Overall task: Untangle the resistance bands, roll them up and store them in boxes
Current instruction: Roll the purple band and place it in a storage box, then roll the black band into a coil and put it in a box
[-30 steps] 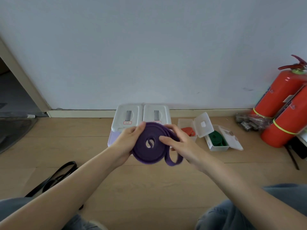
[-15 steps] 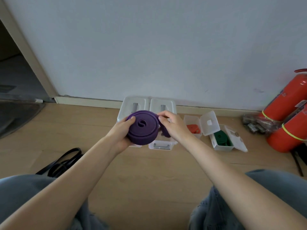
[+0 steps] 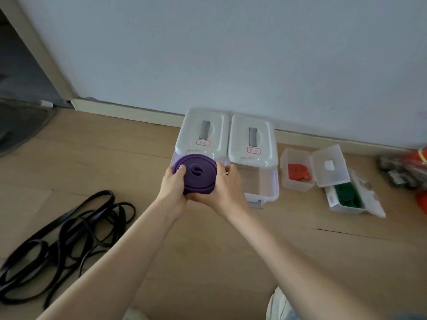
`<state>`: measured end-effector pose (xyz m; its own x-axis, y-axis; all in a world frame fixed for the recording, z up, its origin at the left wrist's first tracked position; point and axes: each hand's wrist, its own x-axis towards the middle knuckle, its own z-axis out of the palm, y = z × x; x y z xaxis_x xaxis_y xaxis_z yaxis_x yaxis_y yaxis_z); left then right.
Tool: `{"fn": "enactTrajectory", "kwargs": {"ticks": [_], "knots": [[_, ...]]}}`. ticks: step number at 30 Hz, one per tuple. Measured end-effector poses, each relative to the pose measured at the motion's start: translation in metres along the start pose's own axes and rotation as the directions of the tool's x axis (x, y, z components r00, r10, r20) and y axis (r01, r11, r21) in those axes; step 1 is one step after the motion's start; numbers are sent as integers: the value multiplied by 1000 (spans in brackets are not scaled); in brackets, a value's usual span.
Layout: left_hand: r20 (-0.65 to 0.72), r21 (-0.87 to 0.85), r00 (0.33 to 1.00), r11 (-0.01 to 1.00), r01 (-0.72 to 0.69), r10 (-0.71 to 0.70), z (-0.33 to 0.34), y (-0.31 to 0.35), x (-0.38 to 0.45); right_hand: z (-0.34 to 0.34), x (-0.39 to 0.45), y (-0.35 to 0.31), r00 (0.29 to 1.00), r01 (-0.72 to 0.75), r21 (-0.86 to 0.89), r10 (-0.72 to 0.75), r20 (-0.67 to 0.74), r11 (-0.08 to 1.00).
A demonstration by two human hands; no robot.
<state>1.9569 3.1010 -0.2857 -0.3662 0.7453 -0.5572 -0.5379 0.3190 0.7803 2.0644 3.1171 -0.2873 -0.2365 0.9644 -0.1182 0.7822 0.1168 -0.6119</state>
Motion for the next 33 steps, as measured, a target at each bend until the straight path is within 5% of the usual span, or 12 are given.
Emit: {"fn": "enactTrajectory", "kwargs": {"ticks": [4,8,10,14,21,26,33], "knots": [[147,298,989,954,-44,-1,-13,0,53,9,46,21,998,43,139,-49,41,989],[78,766,981,618,-174,179,-51,-2,112,22,69,47,992,21,129,-37,124,991],[57,851,979,504,-151,198,-62,-7,130,34,77,51,987,13,101,-29,158,995],[130,813,977,546,-202,168,-67,-21,141,61,103,41,969,-33,65,15,248,997],[151,797,963,549,-253,224,-77,-28,146,103,147,50,904,-294,-116,316,288,949],[181,795,953,535,-286,242,-79,-34,147,126,161,48,899,-200,-335,308,310,921],[187,787,946,536,-305,264,-77,-38,148,116,168,40,762,-250,-399,434,481,882]]}}
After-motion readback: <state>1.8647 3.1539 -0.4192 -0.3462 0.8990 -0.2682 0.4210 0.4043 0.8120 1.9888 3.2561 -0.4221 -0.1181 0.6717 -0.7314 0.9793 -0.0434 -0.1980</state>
